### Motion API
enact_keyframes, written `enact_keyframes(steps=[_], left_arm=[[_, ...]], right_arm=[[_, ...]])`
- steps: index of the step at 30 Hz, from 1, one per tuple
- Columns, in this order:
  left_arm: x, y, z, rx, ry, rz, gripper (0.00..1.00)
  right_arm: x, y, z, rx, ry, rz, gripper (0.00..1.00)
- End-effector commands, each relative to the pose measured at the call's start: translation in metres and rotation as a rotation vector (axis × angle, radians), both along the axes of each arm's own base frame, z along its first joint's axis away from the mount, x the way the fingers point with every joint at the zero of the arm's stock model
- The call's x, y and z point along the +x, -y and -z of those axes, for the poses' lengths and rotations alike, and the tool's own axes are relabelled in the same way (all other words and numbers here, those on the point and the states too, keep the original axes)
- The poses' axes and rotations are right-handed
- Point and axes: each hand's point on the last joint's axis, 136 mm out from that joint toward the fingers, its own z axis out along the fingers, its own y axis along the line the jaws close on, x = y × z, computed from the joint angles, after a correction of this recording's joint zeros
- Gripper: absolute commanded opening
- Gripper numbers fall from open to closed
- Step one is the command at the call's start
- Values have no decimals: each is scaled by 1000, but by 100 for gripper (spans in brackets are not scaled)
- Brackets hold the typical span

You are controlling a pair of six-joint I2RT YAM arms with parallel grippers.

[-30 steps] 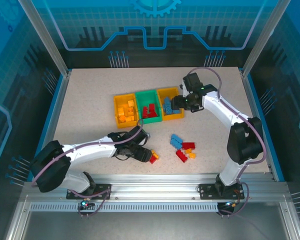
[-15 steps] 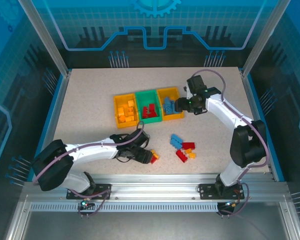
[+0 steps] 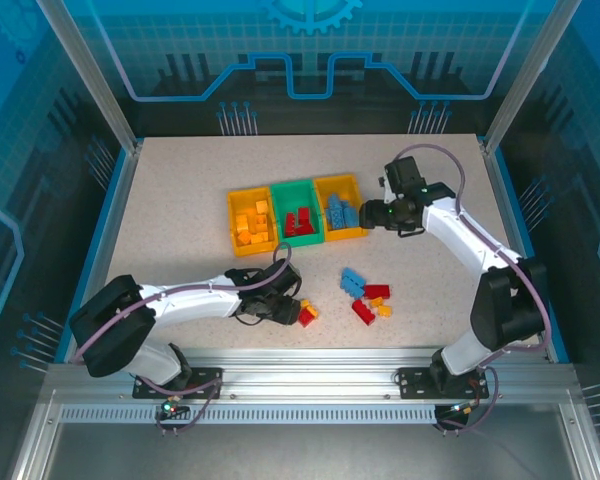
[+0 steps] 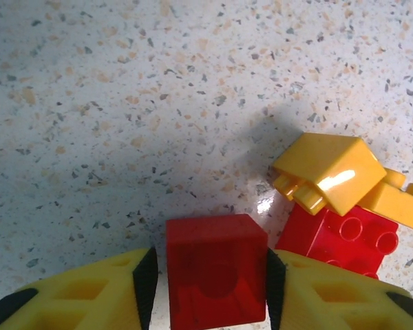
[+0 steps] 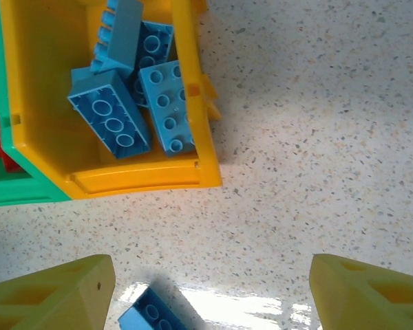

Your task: Sort the legos into containers by color

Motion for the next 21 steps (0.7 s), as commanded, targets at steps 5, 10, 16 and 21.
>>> enact_keyframes(steps=[5,10,16,21], left_arm=[[7,-2,-4,28,29,-27,39],[13,-5,-20,23,78,-45,38],[30,-6,-50,31,173,-49,39],[62,-2,-73,5,243,-68,39]], right_arm=[[-10,14,-6,-18,18,20,76],[-29,19,8,-17,-19,33,75],[-62,17,35,11,-108,42,73],[-84,13,56,16,-157,47,73]])
